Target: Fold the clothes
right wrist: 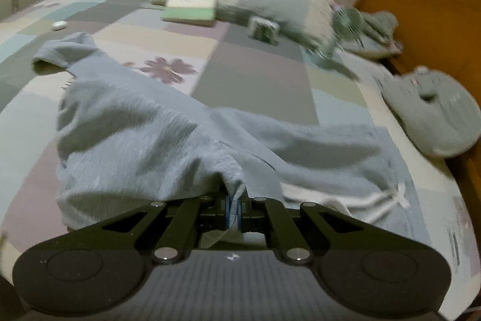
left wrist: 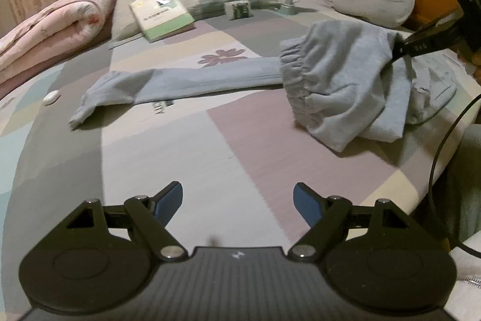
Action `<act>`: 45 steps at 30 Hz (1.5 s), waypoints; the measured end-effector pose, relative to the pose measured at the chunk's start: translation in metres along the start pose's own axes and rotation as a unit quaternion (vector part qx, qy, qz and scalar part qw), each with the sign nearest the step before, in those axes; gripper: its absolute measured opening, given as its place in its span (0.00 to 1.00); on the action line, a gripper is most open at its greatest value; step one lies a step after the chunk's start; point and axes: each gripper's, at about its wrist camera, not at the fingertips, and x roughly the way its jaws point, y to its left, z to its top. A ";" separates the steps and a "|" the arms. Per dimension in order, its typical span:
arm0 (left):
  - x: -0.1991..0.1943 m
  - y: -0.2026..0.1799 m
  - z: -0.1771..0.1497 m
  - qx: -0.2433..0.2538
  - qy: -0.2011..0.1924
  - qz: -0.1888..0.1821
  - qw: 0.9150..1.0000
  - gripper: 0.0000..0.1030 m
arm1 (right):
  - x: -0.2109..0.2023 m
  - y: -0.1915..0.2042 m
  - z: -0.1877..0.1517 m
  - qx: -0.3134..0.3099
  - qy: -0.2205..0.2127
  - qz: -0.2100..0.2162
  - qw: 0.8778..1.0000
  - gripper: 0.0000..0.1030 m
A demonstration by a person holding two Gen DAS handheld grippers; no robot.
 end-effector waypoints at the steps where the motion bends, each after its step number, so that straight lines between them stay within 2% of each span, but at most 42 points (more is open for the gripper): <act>1: 0.002 -0.004 0.003 0.003 0.001 -0.002 1.000 0.79 | 0.003 -0.006 -0.004 0.007 0.003 -0.003 1.000 0.06; 5: 0.013 -0.023 0.014 0.017 0.008 -0.017 1.000 0.79 | 0.012 -0.022 -0.016 0.024 0.014 -0.006 1.000 0.09; 9: 0.026 -0.041 0.024 0.034 0.016 -0.027 0.999 0.79 | 0.011 -0.030 -0.025 0.028 0.011 -0.003 1.000 0.20; 13: 0.039 -0.055 0.032 0.051 0.023 -0.040 0.998 0.79 | -0.010 -0.036 -0.032 0.032 -0.009 0.003 0.999 0.28; 15: 0.045 -0.062 0.034 0.061 0.025 -0.047 0.997 0.79 | -0.024 -0.037 -0.036 0.034 -0.023 0.011 0.999 0.36; 20: 0.055 -0.070 0.038 0.060 0.031 -0.061 0.996 0.79 | -0.050 -0.029 -0.044 0.020 -0.050 0.047 0.997 0.40; 25: 0.057 -0.069 0.039 0.061 0.035 -0.052 0.996 0.78 | -0.054 -0.008 -0.047 -0.005 -0.057 0.083 0.995 0.40; 31: 0.059 -0.067 0.040 0.060 0.041 -0.041 0.996 0.78 | -0.046 0.031 -0.042 -0.045 -0.060 0.151 0.986 0.41; 34: 0.057 -0.057 0.036 0.053 0.047 -0.028 0.997 0.78 | -0.035 0.059 -0.036 -0.083 -0.063 0.169 0.980 0.50; 36: 0.055 -0.049 0.033 0.044 0.051 -0.024 0.997 0.78 | -0.028 0.078 -0.032 -0.108 -0.066 0.181 0.975 0.52; 37: 0.054 -0.046 0.033 0.038 0.053 -0.028 0.998 0.78 | -0.024 0.087 -0.031 -0.122 -0.065 0.182 0.973 0.52; 40: 0.051 -0.039 0.030 0.034 0.049 -0.031 0.998 0.78 | -0.010 0.112 -0.034 -0.179 -0.051 0.147 0.971 0.52; 45: 0.059 -0.043 0.034 0.058 0.040 -0.039 0.997 0.78 | -0.011 0.115 -0.044 -0.213 -0.049 0.140 0.966 0.52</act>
